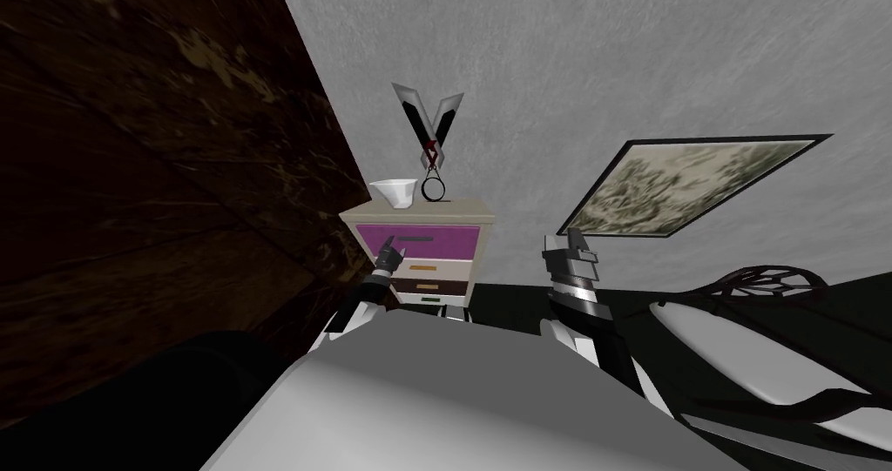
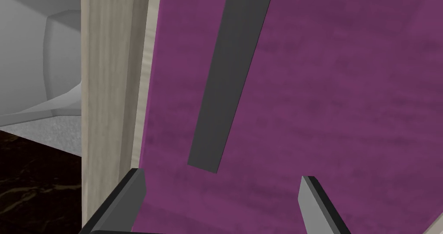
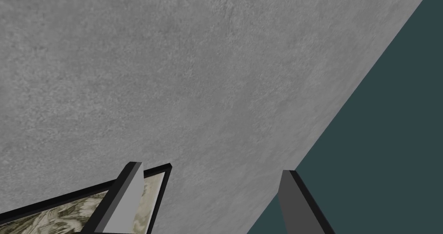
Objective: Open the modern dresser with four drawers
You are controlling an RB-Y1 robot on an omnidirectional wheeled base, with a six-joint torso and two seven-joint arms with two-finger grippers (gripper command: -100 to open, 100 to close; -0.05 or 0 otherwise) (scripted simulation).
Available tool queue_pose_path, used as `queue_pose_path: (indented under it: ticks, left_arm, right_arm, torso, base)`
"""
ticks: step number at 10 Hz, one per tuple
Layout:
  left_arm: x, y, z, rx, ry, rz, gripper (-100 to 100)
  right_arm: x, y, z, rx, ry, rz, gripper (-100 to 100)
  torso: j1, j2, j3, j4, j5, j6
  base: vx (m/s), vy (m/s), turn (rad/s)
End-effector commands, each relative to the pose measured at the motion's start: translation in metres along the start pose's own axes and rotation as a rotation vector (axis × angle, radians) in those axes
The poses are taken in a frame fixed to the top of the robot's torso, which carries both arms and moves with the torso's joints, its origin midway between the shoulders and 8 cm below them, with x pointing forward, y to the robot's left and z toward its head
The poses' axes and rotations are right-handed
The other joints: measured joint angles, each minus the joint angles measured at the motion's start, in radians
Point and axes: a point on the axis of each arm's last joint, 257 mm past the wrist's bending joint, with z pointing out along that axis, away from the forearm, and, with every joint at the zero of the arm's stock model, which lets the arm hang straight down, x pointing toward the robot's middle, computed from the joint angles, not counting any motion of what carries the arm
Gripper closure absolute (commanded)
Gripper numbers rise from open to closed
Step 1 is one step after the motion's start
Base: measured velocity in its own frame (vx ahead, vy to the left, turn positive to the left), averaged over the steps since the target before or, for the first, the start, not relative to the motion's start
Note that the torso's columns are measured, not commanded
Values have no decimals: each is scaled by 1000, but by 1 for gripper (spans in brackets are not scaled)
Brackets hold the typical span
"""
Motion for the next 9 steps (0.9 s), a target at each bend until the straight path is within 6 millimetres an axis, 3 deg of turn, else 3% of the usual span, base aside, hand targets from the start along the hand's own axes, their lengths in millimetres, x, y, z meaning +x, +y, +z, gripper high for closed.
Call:
queue_pose_path:
  ticks: [1, 2, 3, 9]
  left_arm:
    - [1, -5, -2, -5, -1, 1, -100]
    - [0, -2, -1, -3, -1, 0, -100]
    - [0, -3, -1, -4, -1, 0, 100]
    - [5, -9, -7, 0, 10, 0, 100]
  right_arm:
    - [0, 0, 0, 0, 0, 0, 0]
    - [0, 0, 0, 0, 0, 0, 0]
    - [0, 0, 0, 0, 0, 0, 0]
    - [0, 0, 0, 0, 0, 0, 0]
  torso:
    - [1, 0, 0, 0, 0, 0]
    - [3, -4, -2, -1, 1, 0]
    - [1, -1, -1, -1, 1, 0]
    - [-1, 0, 0, 0, 0, 0]
  base:
    - [91, 15, -4]
    - [58, 12, 0]
    - [8, 2, 0]
    - [-153, -19, 19]
